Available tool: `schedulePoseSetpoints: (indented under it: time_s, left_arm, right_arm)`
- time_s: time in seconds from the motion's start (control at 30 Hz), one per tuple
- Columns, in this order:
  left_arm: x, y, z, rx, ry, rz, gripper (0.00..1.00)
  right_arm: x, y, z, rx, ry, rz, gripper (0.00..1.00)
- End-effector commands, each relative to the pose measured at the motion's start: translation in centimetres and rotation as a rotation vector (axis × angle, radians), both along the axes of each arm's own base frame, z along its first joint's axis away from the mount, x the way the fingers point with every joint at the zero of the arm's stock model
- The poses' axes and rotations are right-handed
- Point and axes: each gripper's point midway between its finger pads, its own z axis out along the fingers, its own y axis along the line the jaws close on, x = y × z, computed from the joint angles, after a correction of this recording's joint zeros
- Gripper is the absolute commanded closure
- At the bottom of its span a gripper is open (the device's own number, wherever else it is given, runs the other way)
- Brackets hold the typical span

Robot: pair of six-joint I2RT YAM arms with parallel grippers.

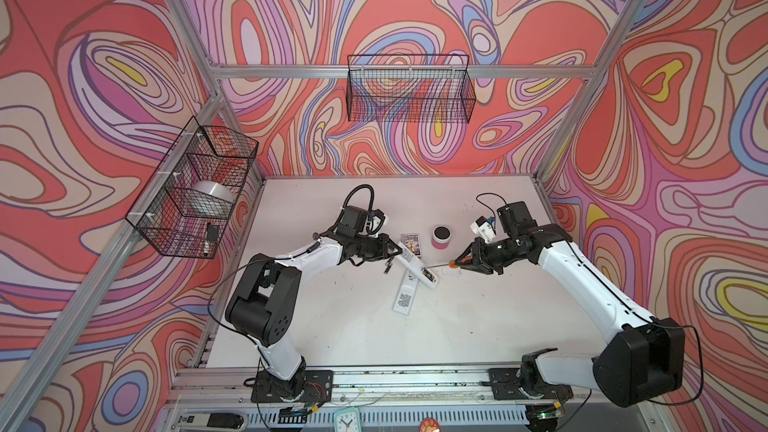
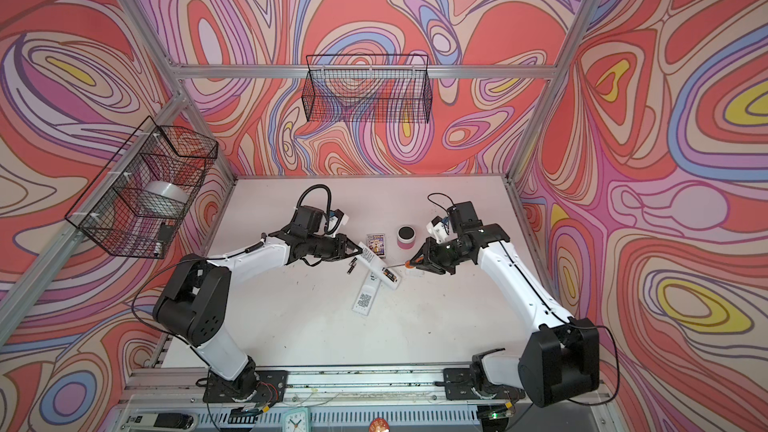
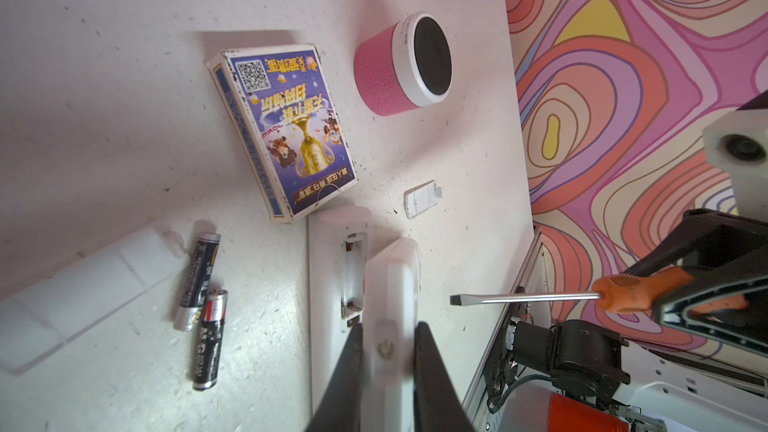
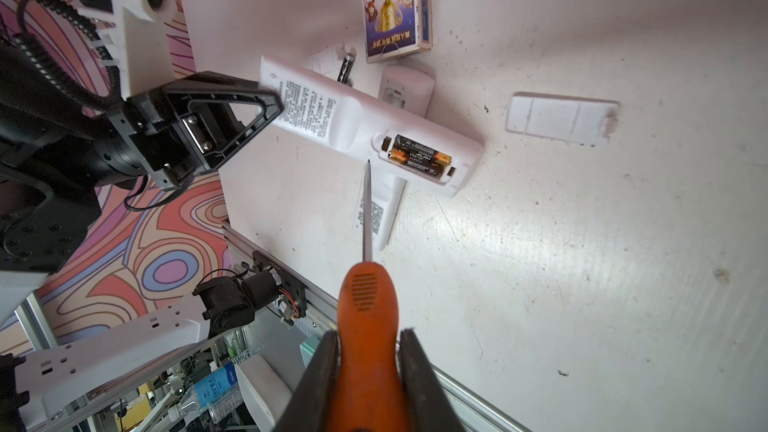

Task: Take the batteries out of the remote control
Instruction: 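Insert the screwdriver tip beside the AAA batteries with the right gripper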

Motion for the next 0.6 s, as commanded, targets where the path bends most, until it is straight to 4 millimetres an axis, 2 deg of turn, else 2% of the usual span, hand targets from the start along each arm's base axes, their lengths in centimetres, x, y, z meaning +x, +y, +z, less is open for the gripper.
schedulePoseSetpoints:
  time_s: [0.0, 0.2, 0.37, 0.57]
  left_arm:
    - [-0.8, 1.2, -3.3, 0.120, 0.053, -0.001, 1.00]
    - [-0.8, 1.3, -3.3, 0.114, 0.062, -0.002, 1.00]
    - [-0.9, 1.4, -3.4, 0.113, 0.069, 0.002, 1.00]
    - [-1.0, 1.4, -3.5, 0.111, 0.071, 0.006, 1.00]
  right_arm:
    - [-0.4, -0.7, -0.5, -0.031, 0.011, 0.009, 0.93]
    - [-0.7, -0.9, -0.9, -0.046, 0.037, 0.011, 0.93]
    - [-1.4, -2.2, -2.3, -0.130, 0.073, 0.007, 0.93]
    - [-1.5, -1.8, -3.4, -0.102, 0.107, 0.000, 0.93]
